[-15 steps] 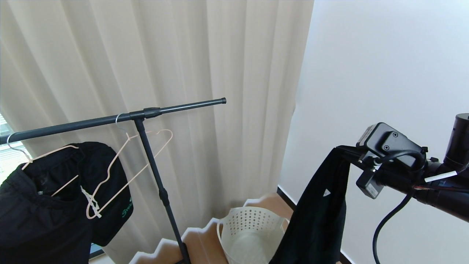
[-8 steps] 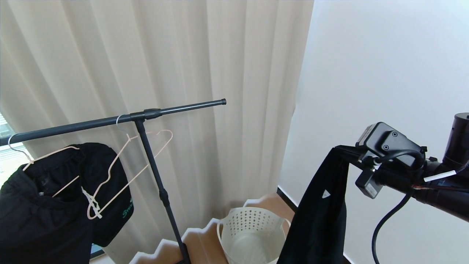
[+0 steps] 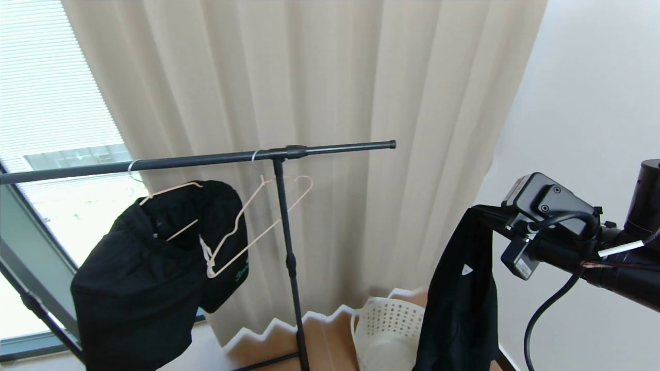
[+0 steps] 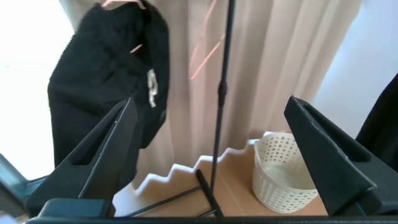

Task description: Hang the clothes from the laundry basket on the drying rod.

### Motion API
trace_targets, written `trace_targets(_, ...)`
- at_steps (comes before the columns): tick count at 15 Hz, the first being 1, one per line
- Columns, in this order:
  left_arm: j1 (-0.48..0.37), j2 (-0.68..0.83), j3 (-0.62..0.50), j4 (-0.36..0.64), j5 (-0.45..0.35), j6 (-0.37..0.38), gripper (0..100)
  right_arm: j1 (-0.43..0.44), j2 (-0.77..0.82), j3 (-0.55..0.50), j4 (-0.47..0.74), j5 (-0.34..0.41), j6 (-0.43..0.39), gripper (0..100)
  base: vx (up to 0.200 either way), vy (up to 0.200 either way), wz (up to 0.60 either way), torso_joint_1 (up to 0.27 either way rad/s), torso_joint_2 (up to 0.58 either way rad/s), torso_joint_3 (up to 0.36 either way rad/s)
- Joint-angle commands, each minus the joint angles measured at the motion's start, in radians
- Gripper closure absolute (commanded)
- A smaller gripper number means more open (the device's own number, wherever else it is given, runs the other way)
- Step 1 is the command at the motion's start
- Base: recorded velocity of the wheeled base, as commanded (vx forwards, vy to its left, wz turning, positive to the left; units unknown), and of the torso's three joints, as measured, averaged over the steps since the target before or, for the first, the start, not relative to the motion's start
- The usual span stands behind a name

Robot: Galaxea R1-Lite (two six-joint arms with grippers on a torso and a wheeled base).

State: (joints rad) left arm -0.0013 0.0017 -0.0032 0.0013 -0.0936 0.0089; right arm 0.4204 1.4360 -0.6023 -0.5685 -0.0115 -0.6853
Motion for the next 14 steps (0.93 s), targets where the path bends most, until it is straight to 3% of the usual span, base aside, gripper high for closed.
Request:
trace_targets(1,0.0,0.0,0.0,0.0,0.0,0.0,0,0.0,-0.002,0.003,-0.001,-0.001,0.0,100,0.0,0.0,0.6,0.002,0.01,0.007)
trace_targets(4,0.0,0.0,0.0,0.0,0.0,0.0,0,0.0,-0.002,0.001,-0.001,-0.001,0.0,100,0.0,0.0,0.6,0.002,0.0,0.002)
trace_targets(14,0.0,0.0,0.0,0.0,0.0,0.0,0,0.0,0.004,0.001,0.001,-0.001,-0.002,100,0.0,0.0,0.0,0.0,0.0,0.0)
